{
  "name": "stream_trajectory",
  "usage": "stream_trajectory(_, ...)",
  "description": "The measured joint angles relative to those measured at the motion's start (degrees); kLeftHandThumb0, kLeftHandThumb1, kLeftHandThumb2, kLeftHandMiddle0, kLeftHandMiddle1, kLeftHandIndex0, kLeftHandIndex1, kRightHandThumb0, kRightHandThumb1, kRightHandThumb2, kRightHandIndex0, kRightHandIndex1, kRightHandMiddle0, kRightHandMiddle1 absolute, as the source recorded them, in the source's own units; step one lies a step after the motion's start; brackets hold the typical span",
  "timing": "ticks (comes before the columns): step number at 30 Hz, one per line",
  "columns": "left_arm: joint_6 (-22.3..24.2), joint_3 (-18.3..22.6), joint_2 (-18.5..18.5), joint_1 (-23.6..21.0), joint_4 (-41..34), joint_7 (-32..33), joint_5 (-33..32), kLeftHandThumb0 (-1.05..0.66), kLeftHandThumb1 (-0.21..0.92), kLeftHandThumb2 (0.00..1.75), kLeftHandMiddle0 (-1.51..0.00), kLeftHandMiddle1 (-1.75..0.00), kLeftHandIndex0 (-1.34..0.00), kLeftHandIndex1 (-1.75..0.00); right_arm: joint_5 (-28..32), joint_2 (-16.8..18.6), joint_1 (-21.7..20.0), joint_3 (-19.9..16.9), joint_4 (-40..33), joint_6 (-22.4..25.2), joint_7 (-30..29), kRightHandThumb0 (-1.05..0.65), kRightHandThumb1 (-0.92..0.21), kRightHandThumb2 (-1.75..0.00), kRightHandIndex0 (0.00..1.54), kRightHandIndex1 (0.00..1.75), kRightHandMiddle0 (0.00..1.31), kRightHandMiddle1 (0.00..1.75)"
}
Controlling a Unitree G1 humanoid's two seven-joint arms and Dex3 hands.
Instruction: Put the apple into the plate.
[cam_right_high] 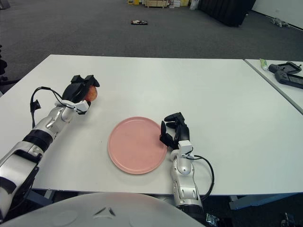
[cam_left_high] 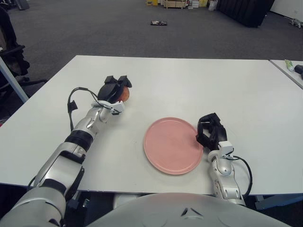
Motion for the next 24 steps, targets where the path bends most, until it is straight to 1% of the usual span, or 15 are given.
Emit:
stream_trajectory(2, 0.80, 0.56, 0.00, 1.71, -4.55, -1.18, -0.01, 0.00, -0.03, 1.64, -0.95, -1.53, -0.65, -1.75, 0.00, 0.06, -0.02, -0.02, 0.01, -0.01, 0.00, -0.40, -0.62, -0.94, 0.54, 1.69, 0.38, 1.75)
stream_trajectory(5, 1.46, 1.11, -0.05, 3.51, -9.15, -2.52, 0.01, 0.00, -0.03, 1.64, -0.95, -1.53, -0.65, -1.75, 0.00, 0.09, -0.04, -0.02, 0.13, -0.15, -0.01, -0.40, -0.62, -0.94, 0.54, 1.69, 0.38, 1.75)
stream_trajectory(12, 1.41, 2.39, 0.02, 5.90, -14.97, -4.18, 0.16, 0.00, -0.04, 1.65, -0.95, -1.53, -0.65, -1.75, -0.03, 0.07, -0.04, -0.12, 0.50, -0.87, 0.00, -0.39, -0.63, -0.93, 0.56, 1.68, 0.37, 1.75)
stream_trajectory(13, 1.21, 2.48, 0.05, 6.20, -15.62, -4.30, 0.22, 0.00, -0.06, 1.67, -0.96, -1.53, -0.67, -1.75, -0.04, 0.06, -0.04, -0.13, 0.53, -0.90, 0.00, -0.39, -0.63, -0.93, 0.56, 1.67, 0.37, 1.75)
stream_trajectory(17, 0.95, 2.84, 0.42, 9.06, -22.30, -5.64, 0.74, 0.00, -0.10, 1.71, -0.98, -1.54, -0.70, -1.75, -0.07, -0.06, -0.06, -0.19, 0.65, -1.11, 0.02, -0.39, -0.63, -0.92, 0.57, 1.67, 0.37, 1.75)
stream_trajectory(21, -0.13, 2.86, 0.38, 12.18, -29.86, -8.61, 0.11, 0.00, -0.11, 1.73, -0.99, -1.55, -0.72, -1.75, -0.02, -0.05, -0.20, -0.31, 0.80, -1.11, 0.02, -0.39, -0.63, -0.92, 0.57, 1.68, 0.37, 1.75)
stream_trajectory(24, -0.95, 2.73, 0.35, 13.98, -34.42, -12.28, -1.12, 0.00, -0.10, 1.72, -0.98, -1.56, -0.70, -1.75, 0.15, 0.07, -0.22, -0.37, 0.87, -1.11, 0.06, -0.39, -0.63, -0.92, 0.58, 1.68, 0.37, 1.75)
